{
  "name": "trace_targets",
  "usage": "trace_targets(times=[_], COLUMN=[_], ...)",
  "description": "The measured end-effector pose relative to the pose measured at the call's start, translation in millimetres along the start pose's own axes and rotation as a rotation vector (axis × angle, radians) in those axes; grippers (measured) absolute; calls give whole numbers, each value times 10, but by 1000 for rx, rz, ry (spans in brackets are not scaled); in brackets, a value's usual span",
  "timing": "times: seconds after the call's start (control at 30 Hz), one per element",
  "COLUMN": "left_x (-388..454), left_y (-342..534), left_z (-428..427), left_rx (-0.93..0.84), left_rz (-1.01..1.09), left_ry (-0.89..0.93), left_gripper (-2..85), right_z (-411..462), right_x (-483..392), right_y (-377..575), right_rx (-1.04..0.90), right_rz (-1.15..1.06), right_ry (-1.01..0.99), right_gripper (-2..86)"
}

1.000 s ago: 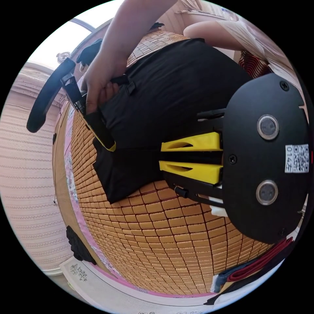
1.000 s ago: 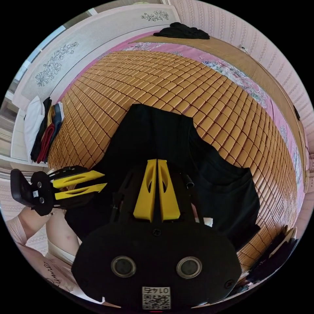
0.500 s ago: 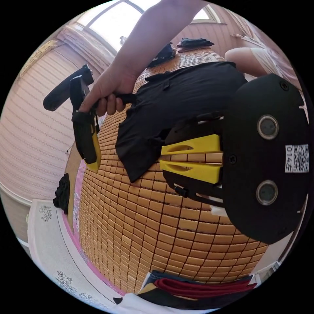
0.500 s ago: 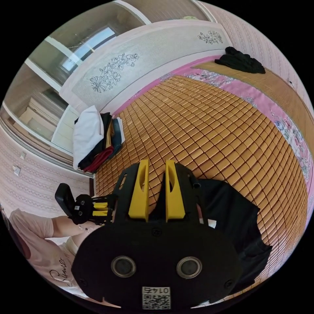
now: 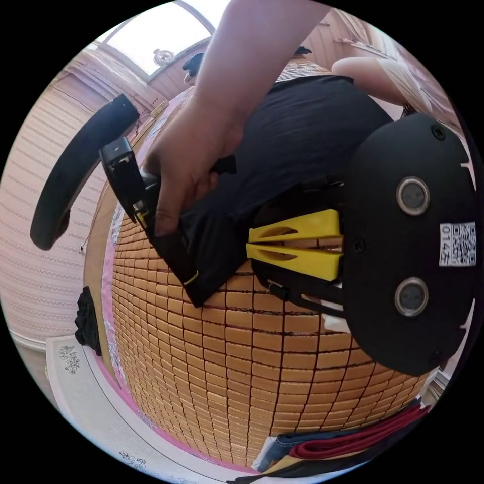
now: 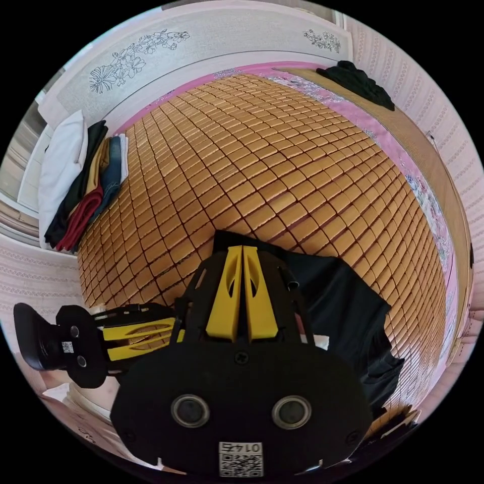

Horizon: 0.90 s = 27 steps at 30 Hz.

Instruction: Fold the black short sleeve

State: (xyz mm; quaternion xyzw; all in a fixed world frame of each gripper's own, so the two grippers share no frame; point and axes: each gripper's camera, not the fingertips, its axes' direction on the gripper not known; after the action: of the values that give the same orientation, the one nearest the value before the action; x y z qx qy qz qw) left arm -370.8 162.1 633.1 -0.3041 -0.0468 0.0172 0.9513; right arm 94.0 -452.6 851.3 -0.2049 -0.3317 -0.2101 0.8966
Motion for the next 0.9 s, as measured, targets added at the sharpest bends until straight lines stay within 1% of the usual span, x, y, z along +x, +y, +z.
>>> trace_targets(times=[0.1, 0.13, 0.2, 0.27, 0.3, 0.33, 0.37, 0.4, 0.47, 0.53, 0.57, 0.6, 0.67, 0.7, 0.77, 0.9], left_x=[-22, -10, 16, 97, 129, 210, 318, 385, 767, 1137, 1397, 1524, 2090, 2234, 2798, 3558], left_y=[-52, -53, -40, -9, -5, -8, -34, -55, -194, -343, -456, -511, -732, -781, -977, -1289], left_z=[71, 87, 77, -14, -40, -82, -109, -115, -88, -6, 82, 132, 393, 466, 777, 1159], left_rx=[-18, -16, -12, 18, 25, 36, 41, 42, 43, 40, 32, 27, -6, -13, -46, -70], left_rz=[-23, -28, -37, -3, 8, 34, 61, 80, 192, 286, 337, 362, 477, 505, 603, 690], left_ry=[8, -5, -45, -57, -62, -71, -66, -56, -11, 16, 44, 60, 128, 140, 178, 216], left_gripper=[-10, -10, -10, -9, -9, -9, -9, -9, -9, -8, -7, -6, -2, -1, 5, 21], right_z=[-56, -148, -364, -690, -768, -912, -1036, -1090, -1250, -1315, -1345, -1354, -1371, -1373, -1371, -1280], right_x=[80, 136, 255, 441, 495, 616, 756, 833, 1159, 1386, 1518, 1575, 1743, 1770, 1838, 1938], right_y=[105, 219, 517, 1138, 1326, 1730, 2156, 2373, 3201, 3710, 3986, 4098, 4402, 4449, 4564, 4632], right_rx=[29, 70, 162, 266, 285, 310, 319, 317, 269, 217, 203, 198, 195, 201, 253, 272], right_rz=[33, 53, 110, 170, 187, 233, 291, 329, 505, 627, 696, 717, 779, 787, 791, 782], right_ry=[-43, -86, -168, -253, -250, -216, -147, -100, 91, 188, 204, 197, 176, 170, 133, 93], right_gripper=[-5, -1, 9, 24, 27, 30, 33, 33, 38, 41, 44, 46, 60, 63, 69, 79])
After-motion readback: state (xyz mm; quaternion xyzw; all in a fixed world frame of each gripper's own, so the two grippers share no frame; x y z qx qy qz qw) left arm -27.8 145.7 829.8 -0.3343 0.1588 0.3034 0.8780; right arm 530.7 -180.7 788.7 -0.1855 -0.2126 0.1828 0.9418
